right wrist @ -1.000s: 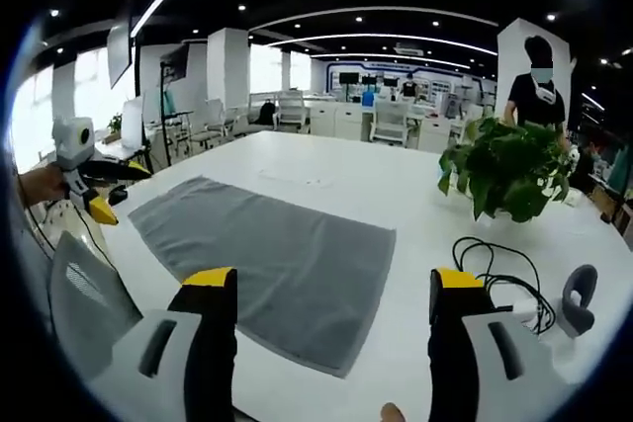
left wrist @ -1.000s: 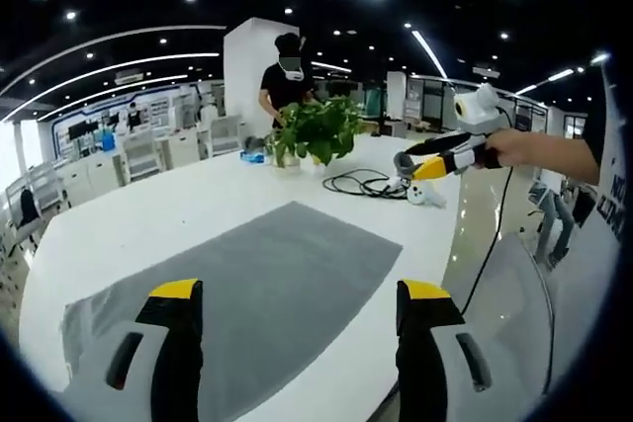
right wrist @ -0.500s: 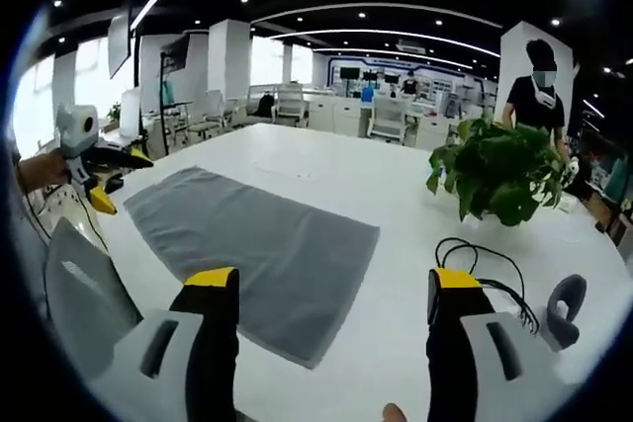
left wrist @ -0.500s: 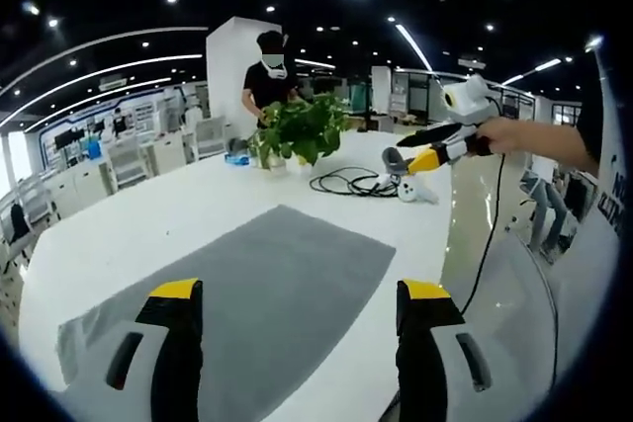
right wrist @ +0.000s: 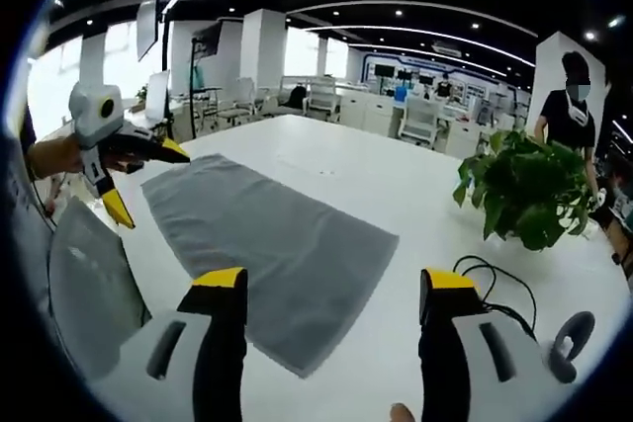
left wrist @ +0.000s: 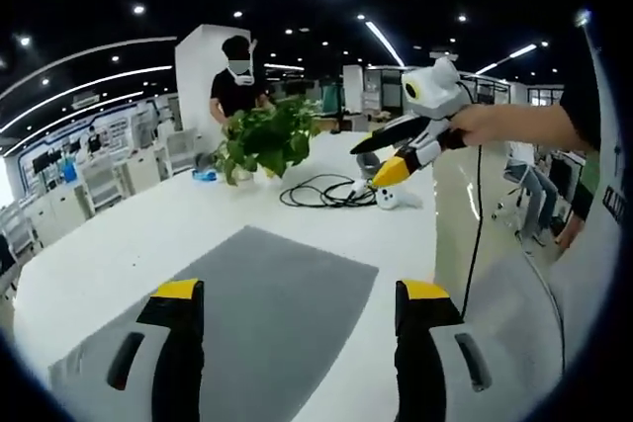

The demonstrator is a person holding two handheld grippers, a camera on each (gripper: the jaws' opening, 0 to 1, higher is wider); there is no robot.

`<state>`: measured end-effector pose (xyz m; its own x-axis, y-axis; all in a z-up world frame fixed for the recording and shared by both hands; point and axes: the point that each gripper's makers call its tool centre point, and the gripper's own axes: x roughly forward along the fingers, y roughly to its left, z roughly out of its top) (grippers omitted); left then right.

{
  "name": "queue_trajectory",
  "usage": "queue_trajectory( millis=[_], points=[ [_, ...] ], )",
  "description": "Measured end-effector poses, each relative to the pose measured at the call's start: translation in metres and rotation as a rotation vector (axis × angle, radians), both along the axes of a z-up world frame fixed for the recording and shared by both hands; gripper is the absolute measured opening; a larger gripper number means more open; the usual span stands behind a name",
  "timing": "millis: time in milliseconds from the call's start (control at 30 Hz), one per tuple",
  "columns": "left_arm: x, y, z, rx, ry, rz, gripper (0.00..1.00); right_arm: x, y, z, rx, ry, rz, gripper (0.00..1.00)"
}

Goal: Fold the towel on the table until its edges align and the towel forms a compact rectangular stack.

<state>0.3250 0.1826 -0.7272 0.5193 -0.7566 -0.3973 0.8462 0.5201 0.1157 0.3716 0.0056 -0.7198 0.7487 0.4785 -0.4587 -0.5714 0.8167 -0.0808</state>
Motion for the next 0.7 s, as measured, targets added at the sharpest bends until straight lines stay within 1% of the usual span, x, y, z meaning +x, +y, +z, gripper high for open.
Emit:
queue_trajectory(
  millis=[33,67,100,167,200,300,333,467,500,567,700],
  points=[
    [0.000,-0.005,0.000,-0.001,0.000,-0.007,0.81,0.002,-0.001,0.000,0.004,-0.001,0.001,0.68],
    [0.000,-0.013,0.000,-0.002,-0.014,-0.024,0.81,0.007,-0.004,0.000,0.007,0.000,-0.001,0.68],
    [-0.002,-0.019,0.002,0.004,-0.039,-0.054,0.81,0.009,-0.005,-0.001,0.007,0.003,-0.003,0.67],
    [-0.002,-0.029,0.002,0.050,-0.099,-0.080,0.80,0.015,-0.007,-0.004,0.000,0.011,0.001,0.67],
    [-0.004,-0.037,0.000,0.068,-0.105,-0.105,0.80,0.017,-0.008,-0.005,-0.008,0.015,0.011,0.67],
    [-0.006,-0.051,-0.004,0.063,-0.089,-0.126,0.80,0.025,-0.008,-0.006,0.001,0.017,0.023,0.65],
    [-0.007,-0.058,-0.007,0.057,-0.070,-0.145,0.80,0.030,-0.009,-0.006,-0.003,0.015,0.025,0.65],
    [-0.011,-0.080,-0.016,0.042,-0.028,-0.205,0.79,0.039,-0.012,-0.002,0.003,-0.001,0.022,0.64],
    [-0.012,-0.087,-0.021,0.044,-0.013,-0.217,0.78,0.043,-0.012,-0.002,0.009,-0.009,0.021,0.63],
    [-0.012,-0.096,-0.030,0.056,0.008,-0.237,0.74,0.046,-0.013,-0.004,0.008,-0.005,0.022,0.62],
    [-0.012,-0.111,-0.041,0.076,0.022,-0.263,0.70,0.052,-0.015,-0.009,0.001,0.000,0.022,0.62]
  ],
)
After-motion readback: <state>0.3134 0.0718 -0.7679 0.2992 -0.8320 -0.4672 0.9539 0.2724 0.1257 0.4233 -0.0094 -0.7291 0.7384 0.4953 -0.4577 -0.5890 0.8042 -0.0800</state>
